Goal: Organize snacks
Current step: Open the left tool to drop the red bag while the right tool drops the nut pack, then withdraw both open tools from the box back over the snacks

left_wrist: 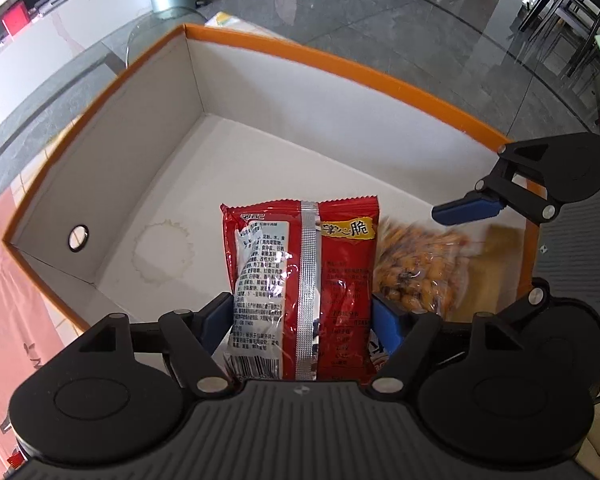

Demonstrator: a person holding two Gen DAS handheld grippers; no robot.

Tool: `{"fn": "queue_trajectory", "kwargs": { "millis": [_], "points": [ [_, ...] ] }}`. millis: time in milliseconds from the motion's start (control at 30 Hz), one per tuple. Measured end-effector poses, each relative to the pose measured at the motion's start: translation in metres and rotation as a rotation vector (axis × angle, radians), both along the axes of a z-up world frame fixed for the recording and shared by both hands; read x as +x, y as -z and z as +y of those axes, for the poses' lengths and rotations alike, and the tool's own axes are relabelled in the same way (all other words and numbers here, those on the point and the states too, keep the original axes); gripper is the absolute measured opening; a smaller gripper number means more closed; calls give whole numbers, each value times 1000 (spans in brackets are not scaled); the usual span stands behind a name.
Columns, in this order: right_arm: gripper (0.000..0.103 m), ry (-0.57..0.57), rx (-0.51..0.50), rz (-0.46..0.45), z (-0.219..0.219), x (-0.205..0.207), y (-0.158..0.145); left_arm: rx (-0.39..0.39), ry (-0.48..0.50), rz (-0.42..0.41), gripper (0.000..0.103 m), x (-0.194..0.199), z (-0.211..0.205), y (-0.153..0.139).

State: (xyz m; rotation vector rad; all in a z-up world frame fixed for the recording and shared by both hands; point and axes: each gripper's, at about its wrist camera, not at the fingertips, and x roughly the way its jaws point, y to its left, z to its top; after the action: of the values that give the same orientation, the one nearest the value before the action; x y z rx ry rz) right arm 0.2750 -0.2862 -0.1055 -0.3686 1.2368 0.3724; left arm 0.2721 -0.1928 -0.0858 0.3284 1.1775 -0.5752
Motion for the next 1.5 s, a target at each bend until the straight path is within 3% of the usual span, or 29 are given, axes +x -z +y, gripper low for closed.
{"fn": "queue_trajectory", "kwargs": {
  "millis": [433, 667, 867, 1267, 1500],
  "points": [
    [89, 21, -30, -13, 1, -20, -50, -81, 3, -89, 88, -29, 20, -64],
    [89, 110, 1, -15, 0, -39, -79, -83, -10, -137, 88, -55, 32, -95],
    [89, 120, 17, -29, 19, -62, -102, -82, -60, -168, 88, -83, 60, -117],
    [89, 170, 142, -103, 74, -122, -133, -46, -154, -295, 88, -148, 130, -134],
    [89, 233, 218, -188, 107, -163, -124, -88, -282, -287, 88, -180, 183, -121]
  ]
}}
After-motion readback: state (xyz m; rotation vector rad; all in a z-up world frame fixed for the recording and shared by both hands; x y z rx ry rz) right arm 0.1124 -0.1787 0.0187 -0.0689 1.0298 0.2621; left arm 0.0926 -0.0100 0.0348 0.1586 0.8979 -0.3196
